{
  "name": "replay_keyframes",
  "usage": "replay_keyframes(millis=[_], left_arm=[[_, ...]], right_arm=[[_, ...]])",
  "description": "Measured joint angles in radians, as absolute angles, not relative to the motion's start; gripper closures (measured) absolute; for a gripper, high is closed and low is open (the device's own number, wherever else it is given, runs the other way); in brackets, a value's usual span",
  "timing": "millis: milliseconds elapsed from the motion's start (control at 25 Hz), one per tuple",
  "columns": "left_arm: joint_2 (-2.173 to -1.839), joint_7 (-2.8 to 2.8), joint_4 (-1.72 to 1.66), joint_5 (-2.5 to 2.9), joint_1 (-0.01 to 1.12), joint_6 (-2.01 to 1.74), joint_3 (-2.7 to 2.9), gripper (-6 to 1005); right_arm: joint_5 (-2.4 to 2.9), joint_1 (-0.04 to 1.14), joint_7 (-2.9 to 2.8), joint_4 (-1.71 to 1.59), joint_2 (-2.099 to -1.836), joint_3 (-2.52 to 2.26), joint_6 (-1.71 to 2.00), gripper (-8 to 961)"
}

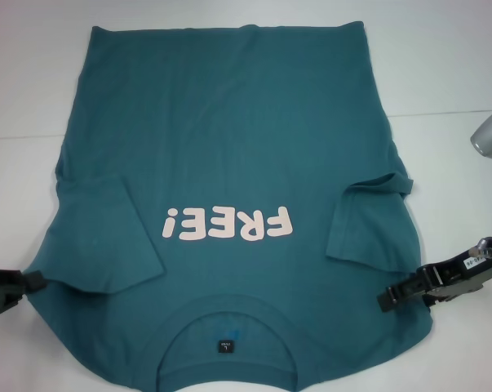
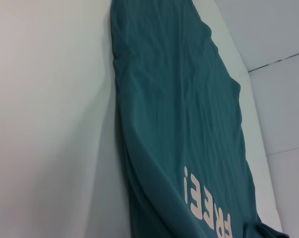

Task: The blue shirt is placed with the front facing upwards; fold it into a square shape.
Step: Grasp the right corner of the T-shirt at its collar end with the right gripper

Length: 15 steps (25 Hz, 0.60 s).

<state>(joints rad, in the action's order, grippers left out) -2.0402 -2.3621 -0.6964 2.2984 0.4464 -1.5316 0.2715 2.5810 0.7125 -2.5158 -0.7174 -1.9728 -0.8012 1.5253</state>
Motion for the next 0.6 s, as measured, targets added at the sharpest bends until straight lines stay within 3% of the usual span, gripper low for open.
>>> replay_keyframes(millis=[360,600], left_arm=[[-2.040,-2.364,-0.696,2.296,0.445,-1.530,0.271,992],[-2.040,-2.364,-0.696,2.296,0.445,-1.525,0.270,992]], right_arm=[[2.605,0.714,-2.509,-0.726,-1.974,-0.827,1.544,115],[2.623,0.719,-2.516,-0.726,-1.978,-0.824,1.548,364]])
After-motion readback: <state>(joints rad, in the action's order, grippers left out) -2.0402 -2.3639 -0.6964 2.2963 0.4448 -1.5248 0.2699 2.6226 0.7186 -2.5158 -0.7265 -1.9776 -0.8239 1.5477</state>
